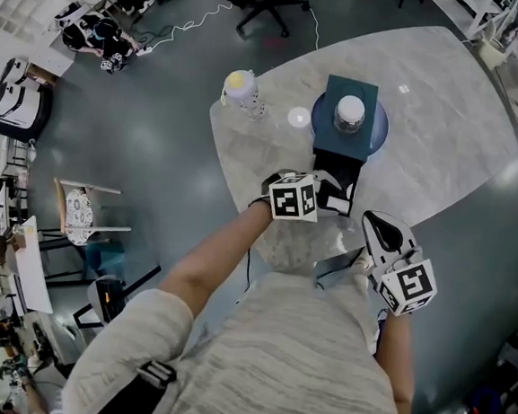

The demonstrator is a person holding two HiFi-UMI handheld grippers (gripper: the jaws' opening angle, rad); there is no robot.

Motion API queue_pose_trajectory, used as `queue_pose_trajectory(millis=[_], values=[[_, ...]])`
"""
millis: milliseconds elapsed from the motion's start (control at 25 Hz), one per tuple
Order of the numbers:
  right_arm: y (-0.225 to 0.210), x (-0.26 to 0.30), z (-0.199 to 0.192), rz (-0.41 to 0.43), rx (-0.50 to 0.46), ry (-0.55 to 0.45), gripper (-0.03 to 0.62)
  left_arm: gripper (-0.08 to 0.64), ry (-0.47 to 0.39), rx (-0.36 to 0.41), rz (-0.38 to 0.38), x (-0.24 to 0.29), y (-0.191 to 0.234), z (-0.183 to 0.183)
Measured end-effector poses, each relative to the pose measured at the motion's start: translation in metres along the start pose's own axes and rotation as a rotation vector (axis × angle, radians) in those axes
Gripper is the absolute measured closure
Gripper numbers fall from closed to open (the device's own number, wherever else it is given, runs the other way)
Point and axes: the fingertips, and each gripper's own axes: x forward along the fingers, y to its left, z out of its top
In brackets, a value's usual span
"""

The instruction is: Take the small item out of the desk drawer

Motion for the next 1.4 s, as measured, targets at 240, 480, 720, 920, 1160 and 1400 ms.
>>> queue_pose_trajectory(millis=[240, 480, 720, 920, 1160, 1400], values=[[-0.012, -0.005, -0.009, -0.006, 0.029, 0.007, 0.581, 0.365, 0.196, 0.033, -0.072, 0.024, 0.003, -0.027], [-0.024, -0.008, -0.013, -0.026, 0.054, 0.008, 0.581, 0.353, 0.305, 0.023, -0.140, 0.040, 0.005, -0.046], [-0.033, -0.008, -0.016, -0.042, 0.073, 0.012, 0.581, 0.351, 0.386, 0.018, -0.203, 0.051, 0.006, -0.057], [-0.038, -0.009, -0.018, -0.053, 0.084, 0.011, 0.581, 0.345, 0.453, 0.034, -0.257, 0.058, 0.003, -0.061], [-0.044, -0.012, -0.015, -0.066, 0.092, 0.004, 0.581, 0.345, 0.535, 0.063, -0.303, 0.064, 0.001, -0.063], [-0.047, -0.013, -0.014, -0.080, 0.094, 0.002, 0.581, 0.345, 0.540, 0.082, -0.301, 0.066, 0.001, -0.059]])
